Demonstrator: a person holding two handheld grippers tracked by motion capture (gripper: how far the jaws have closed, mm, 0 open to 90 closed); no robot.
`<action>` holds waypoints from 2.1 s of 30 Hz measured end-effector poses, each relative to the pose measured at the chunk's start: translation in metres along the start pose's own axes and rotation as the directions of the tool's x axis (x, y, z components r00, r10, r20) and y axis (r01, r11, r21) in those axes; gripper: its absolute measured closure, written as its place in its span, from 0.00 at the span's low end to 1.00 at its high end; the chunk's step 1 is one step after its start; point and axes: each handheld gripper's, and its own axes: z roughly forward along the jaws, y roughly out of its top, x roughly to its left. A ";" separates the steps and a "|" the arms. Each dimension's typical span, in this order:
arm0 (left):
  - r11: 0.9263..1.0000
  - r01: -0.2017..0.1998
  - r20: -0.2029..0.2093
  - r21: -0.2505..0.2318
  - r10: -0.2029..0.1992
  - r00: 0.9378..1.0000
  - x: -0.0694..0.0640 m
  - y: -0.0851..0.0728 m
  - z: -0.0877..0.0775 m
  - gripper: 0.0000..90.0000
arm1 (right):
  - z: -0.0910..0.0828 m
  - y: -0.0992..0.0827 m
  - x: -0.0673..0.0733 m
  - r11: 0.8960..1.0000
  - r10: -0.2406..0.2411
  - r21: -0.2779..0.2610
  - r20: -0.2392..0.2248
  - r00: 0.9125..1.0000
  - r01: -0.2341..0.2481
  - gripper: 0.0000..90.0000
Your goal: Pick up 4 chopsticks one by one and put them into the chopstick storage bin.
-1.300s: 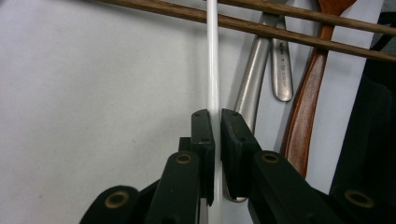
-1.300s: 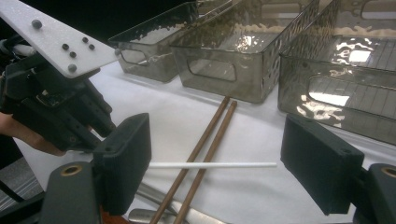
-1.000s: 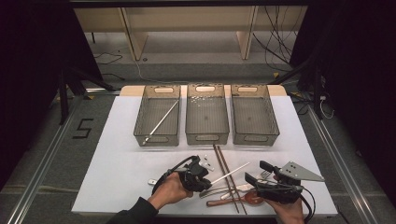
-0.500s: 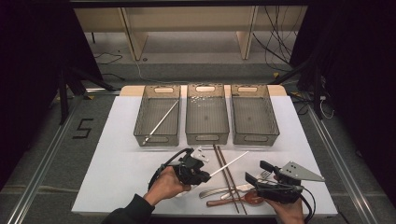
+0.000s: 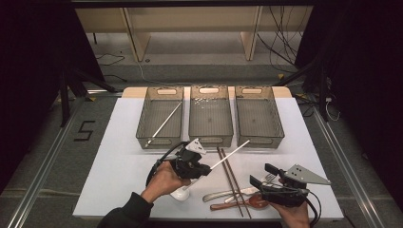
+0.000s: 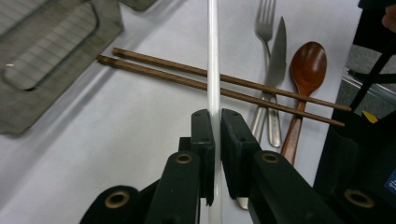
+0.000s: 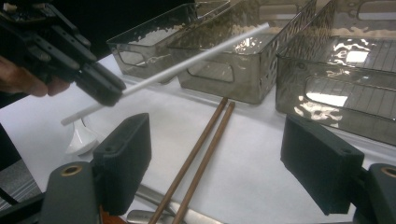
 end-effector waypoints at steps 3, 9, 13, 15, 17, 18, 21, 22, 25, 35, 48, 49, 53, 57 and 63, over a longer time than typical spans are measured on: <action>1.000 0.013 -0.021 -0.015 -0.013 1.000 0.008 0.000 -0.007 0.93 | 0.000 0.000 0.000 1.000 0.000 -0.001 -0.001 1.000 0.000 0.28; 0.999 0.036 -0.083 -0.037 -0.039 0.996 0.024 0.000 -0.021 0.93 | 0.000 0.000 0.000 1.000 -0.001 0.000 -0.002 1.000 0.001 0.28; 0.997 0.058 -0.119 -0.058 -0.064 0.991 0.037 -0.003 -0.033 0.93 | 0.000 0.000 0.000 1.000 0.000 -0.001 -0.003 1.000 0.000 0.28; 0.995 0.070 -0.137 -0.069 -0.079 0.987 0.045 -0.005 -0.039 0.93 | 0.000 0.000 0.000 1.000 0.001 -0.001 -0.003 1.000 -0.001 0.28; 0.993 0.083 -0.157 -0.080 -0.095 0.983 0.052 -0.006 -0.045 0.93 | 0.000 0.000 0.000 1.000 0.000 0.001 -0.004 1.000 0.000 0.28; 0.992 0.088 -0.165 -0.086 -0.101 0.981 0.056 -0.007 -0.048 0.93 | 0.000 0.000 0.001 1.000 0.000 0.001 -0.005 1.000 0.000 0.28; 0.989 0.104 -0.183 -0.107 -0.123 0.975 0.067 -0.008 -0.056 0.93 | 0.000 0.000 0.000 1.000 0.003 0.000 -0.003 1.000 -0.003 0.28; 0.987 0.114 -0.189 -0.113 -0.134 0.973 0.070 -0.008 -0.058 0.93 | 0.000 0.000 0.000 1.000 0.002 -0.001 -0.003 1.000 -0.002 0.28; 0.984 0.133 -0.206 -0.120 -0.156 0.966 0.082 -0.009 -0.063 0.93 | 0.000 0.000 0.000 1.000 0.002 0.000 -0.003 1.000 -0.002 0.28; 0.976 0.171 -0.250 -0.139 -0.201 0.947 0.109 -0.009 -0.077 0.93 | 0.000 0.000 0.000 1.000 0.004 0.000 -0.004 1.000 -0.004 0.28; 0.972 0.185 -0.317 -0.145 -0.223 0.922 0.139 0.002 -0.084 0.93 | 0.000 -0.001 0.000 1.000 0.008 0.001 -0.005 1.000 -0.008 0.28; 0.971 0.188 -0.321 -0.147 -0.226 0.920 0.142 0.002 -0.085 0.93 | 0.000 -0.001 0.000 1.000 0.009 0.001 -0.005 1.000 -0.009 0.28; 0.972 0.189 -0.343 -0.138 -0.226 0.912 0.152 0.005 -0.086 0.93 | 0.001 -0.001 0.000 1.000 0.008 0.001 -0.005 1.000 -0.008 0.28; 0.972 0.191 -0.356 -0.140 -0.229 0.906 0.161 0.006 -0.085 0.93 | 0.000 -0.001 0.000 1.000 0.010 0.001 -0.006 1.000 -0.010 0.28; 0.966 0.206 -0.369 -0.158 -0.251 0.895 0.175 0.006 -0.085 0.93 | 0.000 -0.001 0.000 1.000 0.009 0.000 -0.006 1.000 -0.009 0.28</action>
